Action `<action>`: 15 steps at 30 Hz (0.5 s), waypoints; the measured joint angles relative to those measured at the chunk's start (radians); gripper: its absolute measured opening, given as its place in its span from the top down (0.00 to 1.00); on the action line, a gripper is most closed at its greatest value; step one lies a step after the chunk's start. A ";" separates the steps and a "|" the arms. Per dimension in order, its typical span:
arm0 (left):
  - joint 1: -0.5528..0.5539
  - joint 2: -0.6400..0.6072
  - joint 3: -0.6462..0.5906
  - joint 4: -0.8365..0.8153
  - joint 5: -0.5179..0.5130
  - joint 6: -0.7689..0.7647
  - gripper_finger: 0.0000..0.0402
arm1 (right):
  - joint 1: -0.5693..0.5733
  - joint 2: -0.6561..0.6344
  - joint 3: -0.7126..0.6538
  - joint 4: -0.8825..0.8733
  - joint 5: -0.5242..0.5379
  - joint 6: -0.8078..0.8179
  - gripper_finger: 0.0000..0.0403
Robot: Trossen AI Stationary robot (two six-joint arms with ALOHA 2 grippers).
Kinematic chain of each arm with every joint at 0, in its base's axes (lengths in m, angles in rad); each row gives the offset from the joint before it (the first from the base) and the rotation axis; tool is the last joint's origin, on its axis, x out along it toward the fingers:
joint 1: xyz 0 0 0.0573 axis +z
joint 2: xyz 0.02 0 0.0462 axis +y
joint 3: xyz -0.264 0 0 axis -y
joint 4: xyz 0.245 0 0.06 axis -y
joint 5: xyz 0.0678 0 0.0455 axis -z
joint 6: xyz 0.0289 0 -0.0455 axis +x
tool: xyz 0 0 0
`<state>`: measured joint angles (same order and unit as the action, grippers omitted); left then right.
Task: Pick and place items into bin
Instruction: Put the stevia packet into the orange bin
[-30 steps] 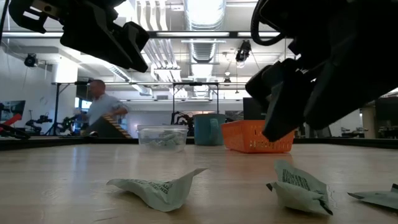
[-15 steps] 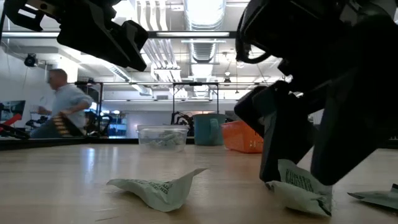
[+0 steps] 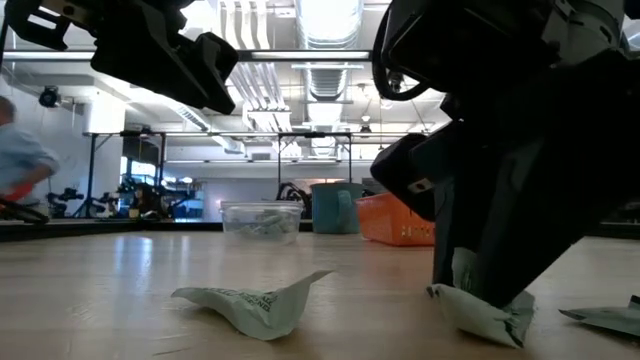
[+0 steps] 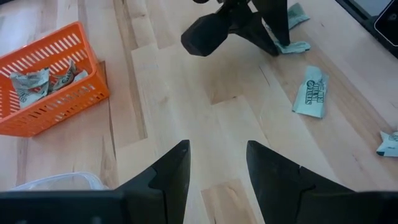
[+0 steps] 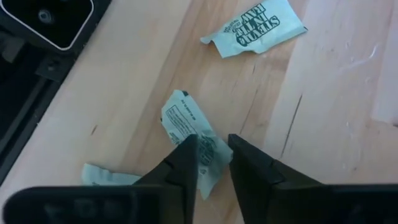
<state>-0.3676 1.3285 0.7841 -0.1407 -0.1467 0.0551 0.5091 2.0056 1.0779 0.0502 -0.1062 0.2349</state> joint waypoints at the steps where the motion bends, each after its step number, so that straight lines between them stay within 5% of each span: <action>1: 0.000 0.000 0.000 0.000 0.000 0.000 0.65 | 0.000 -0.001 0.000 -0.006 0.000 -0.005 0.81; 9: 0.000 -0.016 0.006 -0.040 0.000 0.003 0.65 | 0.000 -0.014 -0.001 -0.033 0.001 -0.077 0.97; 15: -0.001 -0.102 0.023 -0.217 0.000 -0.022 0.65 | -0.010 -0.072 -0.002 -0.067 0.010 -0.092 0.98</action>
<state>-0.3689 1.2263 0.8076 -0.3573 -0.1467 0.0330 0.4987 1.9332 1.0759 -0.0163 -0.0961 0.1433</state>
